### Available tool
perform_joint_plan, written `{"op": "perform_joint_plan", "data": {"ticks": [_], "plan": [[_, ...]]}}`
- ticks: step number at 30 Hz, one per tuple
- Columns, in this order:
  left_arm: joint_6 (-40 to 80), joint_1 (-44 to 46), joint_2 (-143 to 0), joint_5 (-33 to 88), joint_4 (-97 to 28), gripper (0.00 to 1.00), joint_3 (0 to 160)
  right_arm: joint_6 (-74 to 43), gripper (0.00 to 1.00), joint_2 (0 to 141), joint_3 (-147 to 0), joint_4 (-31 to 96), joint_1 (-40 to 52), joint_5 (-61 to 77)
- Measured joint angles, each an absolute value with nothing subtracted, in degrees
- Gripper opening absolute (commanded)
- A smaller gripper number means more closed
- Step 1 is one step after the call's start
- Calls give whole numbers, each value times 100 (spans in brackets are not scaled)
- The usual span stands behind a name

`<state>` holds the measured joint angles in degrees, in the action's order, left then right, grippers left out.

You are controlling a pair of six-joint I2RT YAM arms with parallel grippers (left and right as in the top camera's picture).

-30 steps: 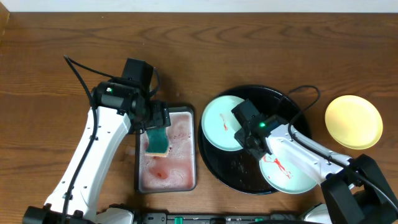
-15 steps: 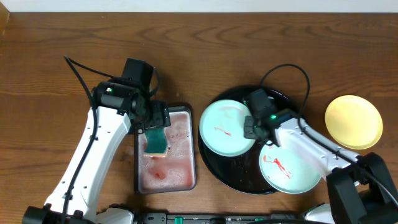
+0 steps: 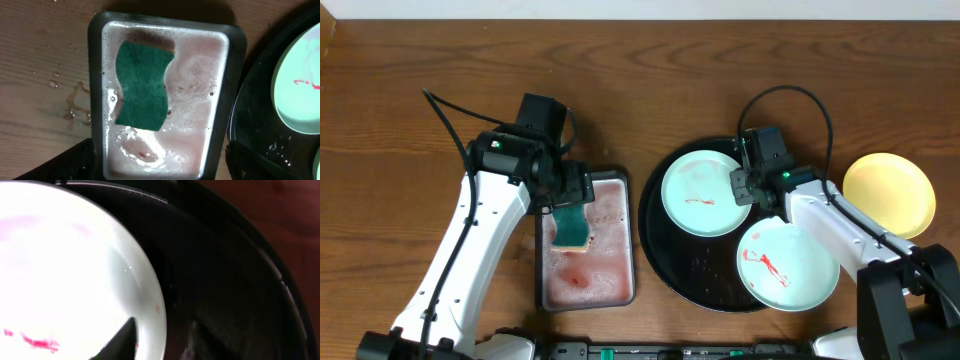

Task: Clean dirty plates on tray and stack at the side
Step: 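Drag the pale green plate to the back of the black tray, then grasp the sponge again with the left gripper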

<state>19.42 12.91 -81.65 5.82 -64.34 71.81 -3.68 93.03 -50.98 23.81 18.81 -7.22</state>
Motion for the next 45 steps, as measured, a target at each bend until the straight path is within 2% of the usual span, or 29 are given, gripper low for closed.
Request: {"op": "perform_joint_plan", "data": {"ticks": [10, 11, 15, 17, 24, 25, 27, 34, 36, 38, 39, 41, 45], "plan": [[1984, 1291, -8165, 563, -6145, 81, 6943, -464, 52, 8630, -5658, 3966, 1664, 353], [2021, 1291, -8165, 548, -6055, 80, 6816, -475, 52, 8497, -5680, 4058, 1619, 495], [2191, 1291, -8215, 471, -5413, 57, 6062, -523, 56, 7902, -5730, 4272, 1476, 1103], [2233, 1291, -8333, 484, -5037, 51, 5710, -539, 56, 7640, -5732, 4287, 1448, 1345], [2270, 1295, -9188, 674, -4204, 48, 5035, -576, 51, 7297, -5739, 4292, 1448, 1702], [2270, 1295, -9308, 674, -4182, 32, 5033, -591, 51, 7299, -5739, 4294, 1448, 1710], [2272, 1295, -9526, 659, -4165, 8, 5070, -615, 50, 7299, -5739, 4294, 1448, 1723], [2287, 1247, -9703, 458, -4427, 7, 5223, -668, 47, 7299, -5739, 4303, 1448, 1747], [2285, 1247, -9765, 598, -4652, 17, 5374, -676, 47, 7299, -5739, 4305, 1448, 1761], [2255, 1258, -9773, 823, -4884, 39, 5498, -681, 47, 7299, -5739, 4305, 1448, 1761], [2246, 1260, -9773, 926, -4967, 46, 5564, -681, 47, 7299, -5739, 4303, 1448, 1761], [2257, 1280, -9754, 1105, -5087, 56, 5658, -681, 47, 7299, -5739, 4305, 1448, 1761], [2252, 1297, -9664, 1212, -5118, 59, 5699, -681, 47, 7299, -5739, 4309, 1448, 1761]]}}
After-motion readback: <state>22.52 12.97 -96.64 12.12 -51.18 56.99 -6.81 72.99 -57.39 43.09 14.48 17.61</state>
